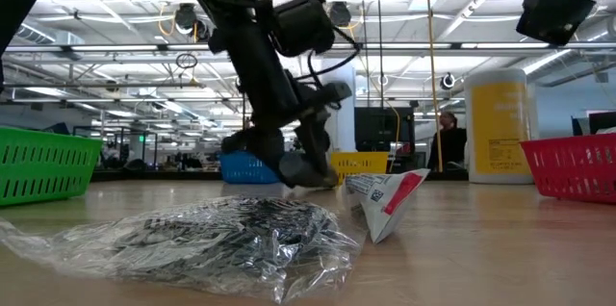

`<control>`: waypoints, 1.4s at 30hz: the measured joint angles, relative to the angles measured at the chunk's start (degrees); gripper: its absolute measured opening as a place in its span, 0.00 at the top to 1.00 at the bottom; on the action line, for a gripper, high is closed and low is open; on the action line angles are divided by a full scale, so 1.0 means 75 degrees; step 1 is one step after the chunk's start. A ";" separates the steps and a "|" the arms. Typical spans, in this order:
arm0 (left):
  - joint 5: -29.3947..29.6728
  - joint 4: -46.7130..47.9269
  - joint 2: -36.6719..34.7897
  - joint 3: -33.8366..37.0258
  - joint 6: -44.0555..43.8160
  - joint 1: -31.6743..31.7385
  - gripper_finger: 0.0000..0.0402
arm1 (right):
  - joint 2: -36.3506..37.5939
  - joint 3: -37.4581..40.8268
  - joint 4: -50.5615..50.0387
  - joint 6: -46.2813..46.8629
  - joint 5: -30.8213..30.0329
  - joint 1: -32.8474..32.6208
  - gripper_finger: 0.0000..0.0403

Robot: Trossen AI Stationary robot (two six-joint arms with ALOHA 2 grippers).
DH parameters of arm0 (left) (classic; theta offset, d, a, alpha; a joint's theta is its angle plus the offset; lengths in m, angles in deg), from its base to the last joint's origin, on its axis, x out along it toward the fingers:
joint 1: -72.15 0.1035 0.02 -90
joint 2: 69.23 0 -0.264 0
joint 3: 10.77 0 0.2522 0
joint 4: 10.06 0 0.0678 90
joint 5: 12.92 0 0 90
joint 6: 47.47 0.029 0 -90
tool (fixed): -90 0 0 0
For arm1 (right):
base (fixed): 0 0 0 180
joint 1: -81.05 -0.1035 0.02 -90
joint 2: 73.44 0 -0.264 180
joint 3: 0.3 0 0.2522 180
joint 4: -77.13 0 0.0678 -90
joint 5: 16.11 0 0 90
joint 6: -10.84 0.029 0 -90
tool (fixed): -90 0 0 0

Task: Pick & Place Travel size toiletries
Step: Put the gray deodorant into the yellow basket

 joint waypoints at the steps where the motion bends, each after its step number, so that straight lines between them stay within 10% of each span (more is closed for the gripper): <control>1: 0.0010 -0.0019 -0.0072 0.0003 0.0102 -0.0067 0.52 | -0.0018 0.0000 0.0148 -0.0001 -0.0060 0.0001 0.72; 17: 0.1116 -0.0201 -0.1477 -0.0012 0.2335 -0.1583 0.53 | -0.0696 0.0000 0.2289 0.1702 -0.2021 0.0171 0.70; 32: 0.2080 -0.1092 -0.1613 -0.0017 0.3364 -0.2572 0.53 | -0.1949 0.0000 0.3904 0.2319 -0.0283 0.1302 0.35; 42: 0.2252 -0.1113 -0.1615 -0.0020 0.3529 -0.2650 0.50 | -0.2557 0.0000 0.4170 0.2996 -0.0302 0.1676 0.30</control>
